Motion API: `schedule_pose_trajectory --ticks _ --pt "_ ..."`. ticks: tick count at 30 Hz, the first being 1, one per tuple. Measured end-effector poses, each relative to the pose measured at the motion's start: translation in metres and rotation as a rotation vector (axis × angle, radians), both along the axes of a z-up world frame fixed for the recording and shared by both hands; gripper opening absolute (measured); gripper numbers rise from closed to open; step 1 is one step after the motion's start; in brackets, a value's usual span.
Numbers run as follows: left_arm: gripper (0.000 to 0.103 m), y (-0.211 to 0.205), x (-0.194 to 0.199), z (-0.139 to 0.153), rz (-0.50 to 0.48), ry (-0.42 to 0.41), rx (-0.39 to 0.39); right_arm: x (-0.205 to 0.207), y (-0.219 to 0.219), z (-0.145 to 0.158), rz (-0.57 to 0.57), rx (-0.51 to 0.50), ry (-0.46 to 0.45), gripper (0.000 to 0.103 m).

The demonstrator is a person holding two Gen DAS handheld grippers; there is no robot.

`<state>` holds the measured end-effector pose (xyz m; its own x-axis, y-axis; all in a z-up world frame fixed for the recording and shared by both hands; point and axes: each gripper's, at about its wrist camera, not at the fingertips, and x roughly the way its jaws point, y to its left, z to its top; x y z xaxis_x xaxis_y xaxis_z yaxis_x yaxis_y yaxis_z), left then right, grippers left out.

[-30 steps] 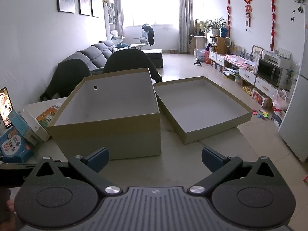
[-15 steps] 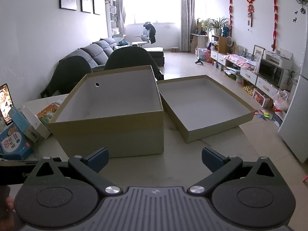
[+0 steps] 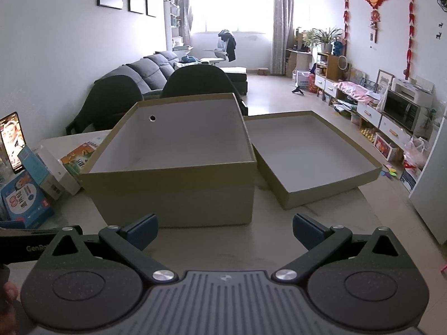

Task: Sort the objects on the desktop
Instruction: 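Move the left tool toward the medicine boxes beside the cardboard box, then lower the left tool over the tall purple box and close on it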

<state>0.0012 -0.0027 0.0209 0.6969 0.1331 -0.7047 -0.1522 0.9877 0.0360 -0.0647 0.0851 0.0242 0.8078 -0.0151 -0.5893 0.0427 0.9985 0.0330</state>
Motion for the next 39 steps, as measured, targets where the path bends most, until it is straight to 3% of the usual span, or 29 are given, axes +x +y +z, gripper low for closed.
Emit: schedule_pose_trajectory --ticks 29,39 --pt "0.103 0.056 0.016 -0.017 0.110 0.029 -0.004 0.036 0.044 -0.004 0.110 -0.038 0.027 0.103" --pt "0.103 0.098 0.016 -0.025 0.239 0.040 0.036 0.044 0.053 -0.004 0.160 -0.032 0.024 0.103"
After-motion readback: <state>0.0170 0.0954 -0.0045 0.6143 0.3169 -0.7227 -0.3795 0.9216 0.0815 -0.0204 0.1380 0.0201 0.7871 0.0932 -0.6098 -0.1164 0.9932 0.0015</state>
